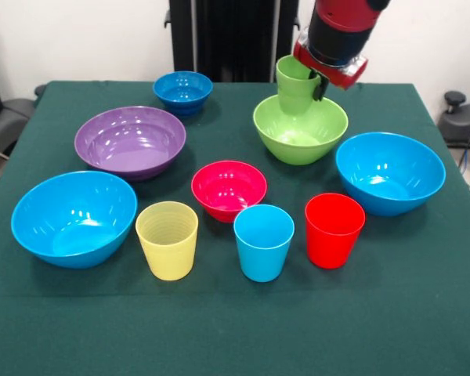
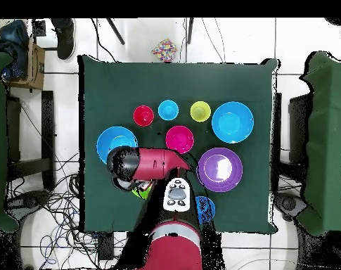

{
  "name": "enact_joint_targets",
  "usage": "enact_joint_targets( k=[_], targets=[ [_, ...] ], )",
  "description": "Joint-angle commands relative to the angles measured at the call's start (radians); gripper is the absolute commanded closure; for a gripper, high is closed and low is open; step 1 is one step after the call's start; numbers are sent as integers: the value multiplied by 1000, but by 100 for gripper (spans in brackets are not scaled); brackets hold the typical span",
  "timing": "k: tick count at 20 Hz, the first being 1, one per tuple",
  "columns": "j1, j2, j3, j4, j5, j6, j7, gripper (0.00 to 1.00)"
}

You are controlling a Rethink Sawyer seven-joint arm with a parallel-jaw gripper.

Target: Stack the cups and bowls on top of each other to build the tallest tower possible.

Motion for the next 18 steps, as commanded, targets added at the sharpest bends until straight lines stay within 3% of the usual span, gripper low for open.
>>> enact_joint_targets(
  k=[1, 6, 18],
  targets=[
    [-15, 0, 120, 71, 21, -93, 14, 100],
    [-8, 19, 103, 48, -12, -142, 24, 100],
    [77, 43, 2, -9, -62, -216, 77, 100]
  ],
)
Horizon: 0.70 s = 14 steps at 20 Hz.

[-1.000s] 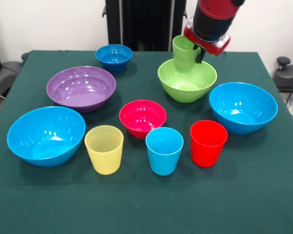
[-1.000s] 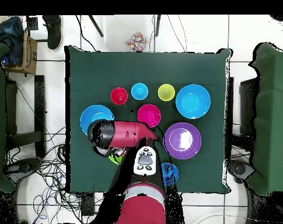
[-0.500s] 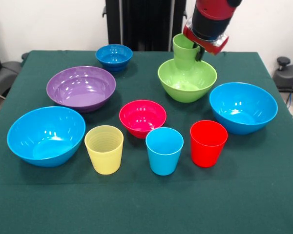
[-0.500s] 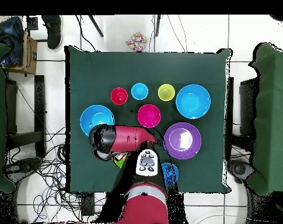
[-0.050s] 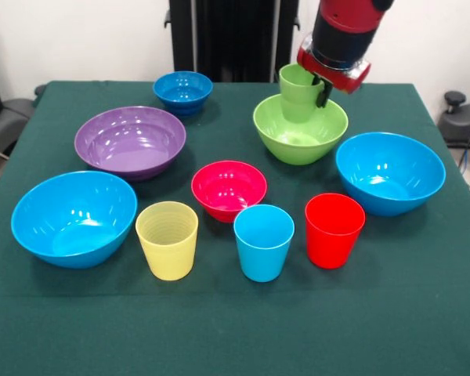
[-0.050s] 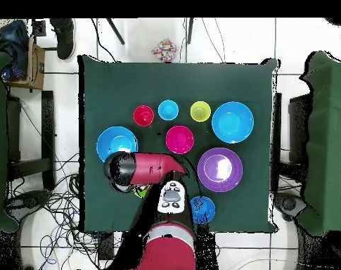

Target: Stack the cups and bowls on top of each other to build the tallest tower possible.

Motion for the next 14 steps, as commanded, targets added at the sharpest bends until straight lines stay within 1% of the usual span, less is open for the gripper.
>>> enact_joint_targets(
  k=[1, 4, 8, 11, 14],
  targets=[
    [52, 45, 5, -42, -63, -108, 79, 100],
    [67, 47, -12, -44, -59, -118, 82, 100],
    [71, 53, -20, -46, -44, -111, 74, 100],
    [84, 61, -37, -55, -49, -119, 76, 100],
    [75, 69, -23, -46, -33, -112, 69, 100]
  ],
)
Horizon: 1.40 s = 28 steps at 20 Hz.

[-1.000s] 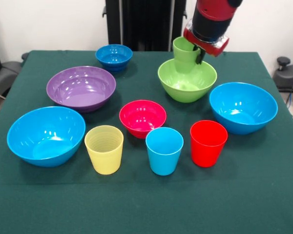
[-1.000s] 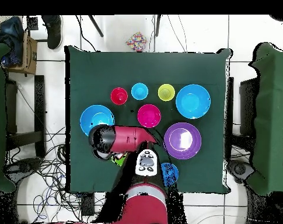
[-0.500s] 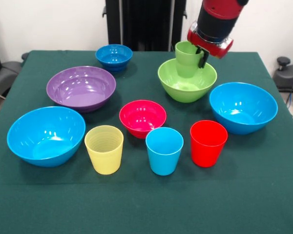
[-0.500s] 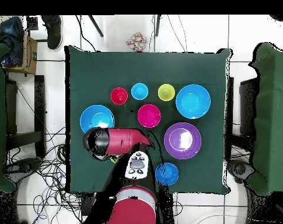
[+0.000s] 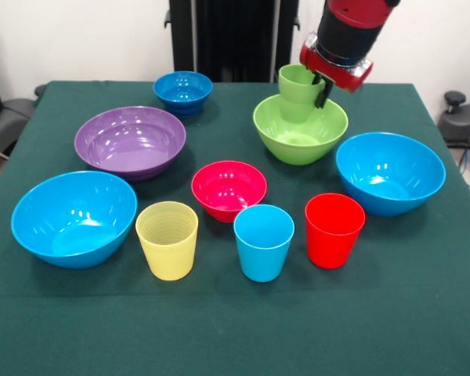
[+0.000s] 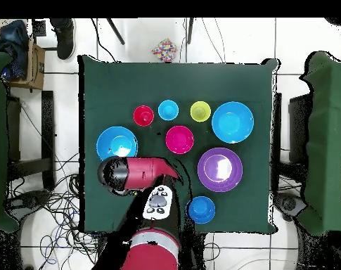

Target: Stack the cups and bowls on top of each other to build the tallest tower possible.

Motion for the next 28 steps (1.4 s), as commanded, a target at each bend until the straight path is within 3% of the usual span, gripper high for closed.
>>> enact_joint_targets(
  k=[1, 13, 17, 28],
  targets=[
    [14, 69, 34, -49, -37, -85, 74, 100],
    [57, 122, -10, -65, -34, -157, 106, 100],
    [38, 126, 7, -50, -18, -191, 87, 100],
    [48, 124, 3, -61, -2, -174, 84, 100]
  ],
)
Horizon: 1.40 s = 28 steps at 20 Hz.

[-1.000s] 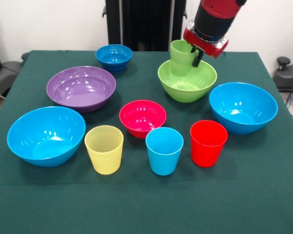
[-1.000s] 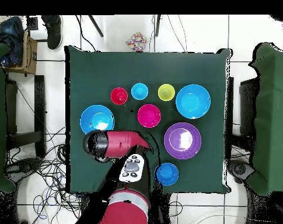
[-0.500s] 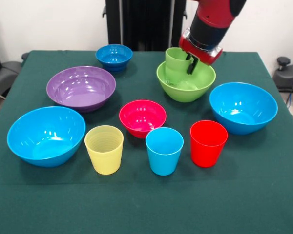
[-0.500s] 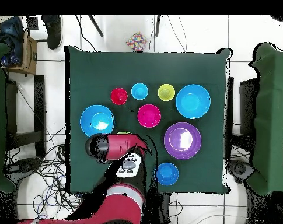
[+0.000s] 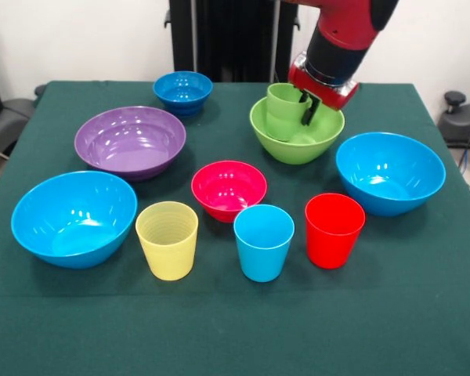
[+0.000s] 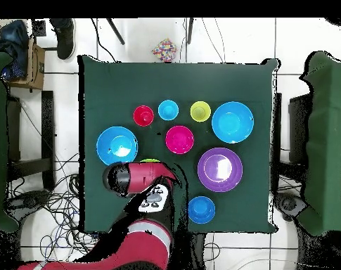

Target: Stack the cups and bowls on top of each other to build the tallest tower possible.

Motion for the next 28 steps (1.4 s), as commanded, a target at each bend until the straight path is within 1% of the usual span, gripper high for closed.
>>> enact_joint_targets(
  k=[1, 11, 20, 28],
  targets=[
    [5, 30, 58, -58, -1, -43, 81, 100],
    [10, 35, 61, -87, 9, -14, 82, 100],
    [7, 34, 72, -82, 16, -16, 85, 100],
    [11, 40, 81, -101, 20, 10, 81, 100]
  ],
)
